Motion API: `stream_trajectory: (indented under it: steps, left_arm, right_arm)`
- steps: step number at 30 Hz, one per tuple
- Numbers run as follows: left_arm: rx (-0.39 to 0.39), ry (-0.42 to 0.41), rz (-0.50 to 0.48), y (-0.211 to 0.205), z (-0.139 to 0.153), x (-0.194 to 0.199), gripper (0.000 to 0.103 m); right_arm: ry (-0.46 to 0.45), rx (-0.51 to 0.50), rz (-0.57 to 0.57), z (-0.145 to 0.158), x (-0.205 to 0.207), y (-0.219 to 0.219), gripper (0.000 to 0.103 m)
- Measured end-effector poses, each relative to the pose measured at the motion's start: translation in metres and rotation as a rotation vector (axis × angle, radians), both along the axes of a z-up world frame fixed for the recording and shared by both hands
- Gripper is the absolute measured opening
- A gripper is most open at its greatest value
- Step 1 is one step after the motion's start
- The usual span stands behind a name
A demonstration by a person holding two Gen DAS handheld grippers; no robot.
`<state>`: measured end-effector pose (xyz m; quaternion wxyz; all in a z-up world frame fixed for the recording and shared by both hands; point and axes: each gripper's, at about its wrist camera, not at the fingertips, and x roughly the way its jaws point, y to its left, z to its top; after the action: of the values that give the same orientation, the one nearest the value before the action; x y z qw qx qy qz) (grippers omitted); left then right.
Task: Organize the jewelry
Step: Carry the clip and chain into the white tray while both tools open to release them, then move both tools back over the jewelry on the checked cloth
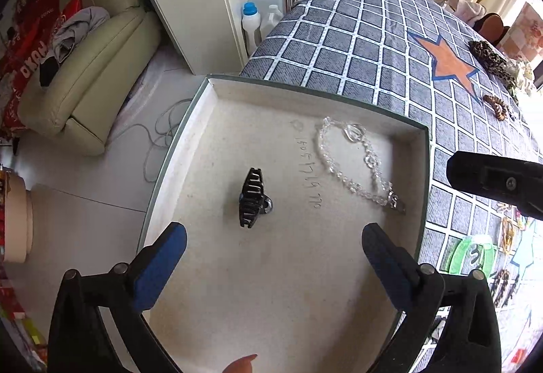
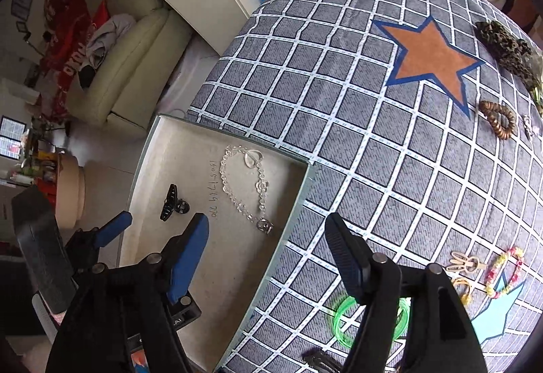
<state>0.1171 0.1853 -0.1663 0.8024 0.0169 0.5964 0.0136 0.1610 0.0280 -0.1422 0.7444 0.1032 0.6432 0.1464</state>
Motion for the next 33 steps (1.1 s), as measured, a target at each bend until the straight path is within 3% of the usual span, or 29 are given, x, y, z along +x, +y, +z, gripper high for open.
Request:
stream_trajectory:
  steps: [2, 8, 11, 19, 23, 33]
  left_arm:
    - [-0.022, 0.016, -0.022, -0.007, 0.006, -0.005, 0.103]
    - [-0.034, 0.027, -0.13, -0.042, 0.023, -0.026, 0.103]
    - [-0.013, 0.02, -0.214, -0.067, 0.032, -0.037, 0.103]
    - [0.02, 0.008, -0.388, -0.126, 0.048, -0.058, 0.103]
    - [0.03, 0.003, -0.426, -0.146, 0.052, -0.061, 0.103]
    - [0.039, 0.092, -0.492, -0.176, 0.029, -0.062, 0.103]
  right_arm:
    - [0.005, -0.004, -0.028, 0.003, -0.01, -0.016, 0.084]
    - [0.021, -0.001, -0.13, 0.012, -0.046, -0.071, 0.087]
    - [0.023, -0.004, -0.2, 0.017, -0.066, -0.101, 0.103]
    - [0.068, -0.063, -0.361, 0.033, -0.122, -0.177, 0.103]
    - [0.096, -0.104, -0.446, 0.032, -0.153, -0.209, 0.103]
    - [0.177, -0.117, -0.627, 0.013, -0.208, -0.255, 0.103]
